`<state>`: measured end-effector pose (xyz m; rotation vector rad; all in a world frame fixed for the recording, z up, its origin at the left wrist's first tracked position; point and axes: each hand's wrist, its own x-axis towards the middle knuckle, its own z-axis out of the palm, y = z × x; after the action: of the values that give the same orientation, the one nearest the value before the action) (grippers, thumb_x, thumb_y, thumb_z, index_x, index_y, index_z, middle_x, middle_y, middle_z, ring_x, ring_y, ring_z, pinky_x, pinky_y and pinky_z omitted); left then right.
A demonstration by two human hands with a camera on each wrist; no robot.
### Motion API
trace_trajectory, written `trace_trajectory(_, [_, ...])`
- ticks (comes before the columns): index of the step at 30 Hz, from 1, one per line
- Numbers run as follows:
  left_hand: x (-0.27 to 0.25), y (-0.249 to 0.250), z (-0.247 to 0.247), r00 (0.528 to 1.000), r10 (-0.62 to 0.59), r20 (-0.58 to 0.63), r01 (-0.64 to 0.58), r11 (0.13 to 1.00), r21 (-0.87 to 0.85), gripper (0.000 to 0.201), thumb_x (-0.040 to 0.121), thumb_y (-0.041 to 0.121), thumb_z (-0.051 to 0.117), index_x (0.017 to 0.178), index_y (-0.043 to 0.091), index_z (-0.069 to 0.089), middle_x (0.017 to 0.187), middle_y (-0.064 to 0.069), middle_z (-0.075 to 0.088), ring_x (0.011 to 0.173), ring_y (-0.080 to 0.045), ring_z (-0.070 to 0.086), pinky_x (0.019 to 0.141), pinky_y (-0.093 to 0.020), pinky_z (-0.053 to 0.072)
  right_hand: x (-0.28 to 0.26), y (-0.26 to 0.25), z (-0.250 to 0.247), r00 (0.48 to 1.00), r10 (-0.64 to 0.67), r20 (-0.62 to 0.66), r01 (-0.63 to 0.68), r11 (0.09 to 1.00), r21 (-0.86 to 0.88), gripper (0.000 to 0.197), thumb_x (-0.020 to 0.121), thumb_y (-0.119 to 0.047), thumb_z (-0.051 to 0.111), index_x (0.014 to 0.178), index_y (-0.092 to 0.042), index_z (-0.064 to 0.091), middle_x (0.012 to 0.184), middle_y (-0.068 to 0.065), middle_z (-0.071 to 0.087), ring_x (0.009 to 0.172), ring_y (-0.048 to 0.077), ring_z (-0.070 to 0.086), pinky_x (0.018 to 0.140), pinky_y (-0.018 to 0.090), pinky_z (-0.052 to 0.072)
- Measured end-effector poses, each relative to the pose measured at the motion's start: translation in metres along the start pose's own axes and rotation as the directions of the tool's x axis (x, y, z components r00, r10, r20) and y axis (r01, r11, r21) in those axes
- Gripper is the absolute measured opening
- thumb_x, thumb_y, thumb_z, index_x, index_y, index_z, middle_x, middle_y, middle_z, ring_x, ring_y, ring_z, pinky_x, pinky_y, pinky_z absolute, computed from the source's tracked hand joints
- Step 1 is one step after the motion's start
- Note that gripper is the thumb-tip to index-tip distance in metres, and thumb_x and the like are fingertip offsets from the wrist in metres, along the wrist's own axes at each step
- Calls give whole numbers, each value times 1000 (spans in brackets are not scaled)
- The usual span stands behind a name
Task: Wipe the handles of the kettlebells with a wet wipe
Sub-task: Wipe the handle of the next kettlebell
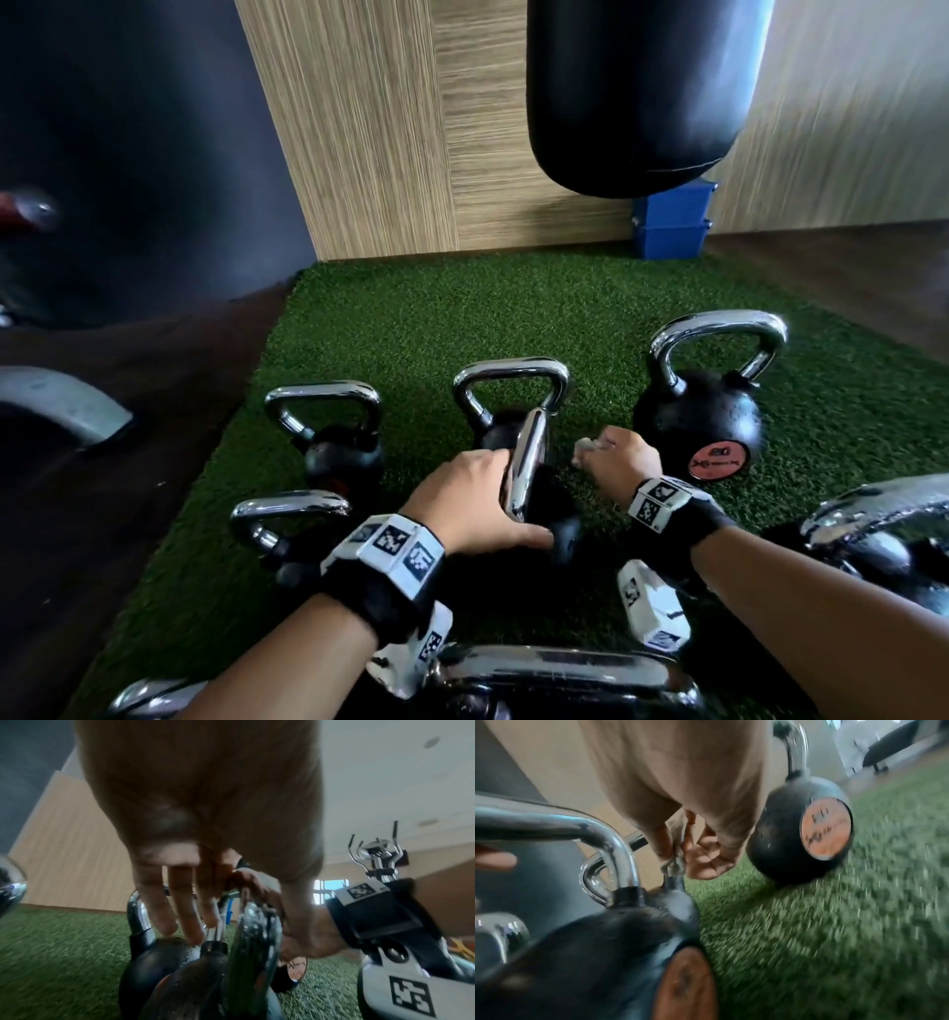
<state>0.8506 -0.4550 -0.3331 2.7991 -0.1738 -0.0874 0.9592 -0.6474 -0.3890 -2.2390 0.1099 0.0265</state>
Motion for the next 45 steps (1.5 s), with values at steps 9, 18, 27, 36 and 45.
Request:
trace_trajectory(9, [11, 18, -12, 982, -184, 36, 181, 980, 83, 65, 55, 43, 92, 112, 24, 67, 111, -1, 74, 106, -23, 70, 90, -39, 58, -1, -54, -31, 811, -490, 320, 576, 767, -283, 55, 90, -1, 54, 139, -26, 51, 104, 16, 70, 91, 32, 70, 79, 39, 60])
trace_trajectory(18, [18, 9, -42, 974, -125, 188, 73, 962, 261, 72, 63, 28, 93, 126, 36, 59, 127, 7, 68, 120, -21, 64, 97, -36, 52, -8, -83, -65, 756, -394, 523, 654, 489, -577, 18, 87, -21, 59, 87, -5, 68, 88, 11, 69, 88, 28, 69, 79, 38, 60])
trace_trajectory(27, [26, -3, -37, 997, 32, 66, -56, 916, 397, 86, 72, 25, 90, 147, 31, 49, 132, -2, 56, 125, -26, 55, 102, -34, 44, -31, -72, -75, 814, -316, 487, 580, 460, -672, 36, 84, -24, 59, 56, -11, 41, 56, 1, 45, 78, 32, 68, 61, 29, 46])
trace_trajectory(36, [-47, -47, -28, 998, -59, -30, 57, 995, -76, 74, 86, -4, 51, 150, 34, 47, 135, 5, 57, 110, -11, 63, 86, -18, 46, -71, -86, -75, 867, -344, 360, 498, 574, -650, 34, 93, -32, 57, 118, -11, 50, 100, 13, 68, 91, 33, 68, 72, 37, 57])
trace_trajectory(45, [-133, -53, 37, 931, -50, 360, 170, 935, -310, 67, 67, 18, 85, 119, 49, 57, 127, 18, 63, 102, -4, 64, 89, -21, 53, -188, -113, -107, 798, -286, 531, 576, 620, -532, 23, 88, -34, 74, 108, -24, 66, 78, -12, 66, 60, 6, 64, 65, 20, 46])
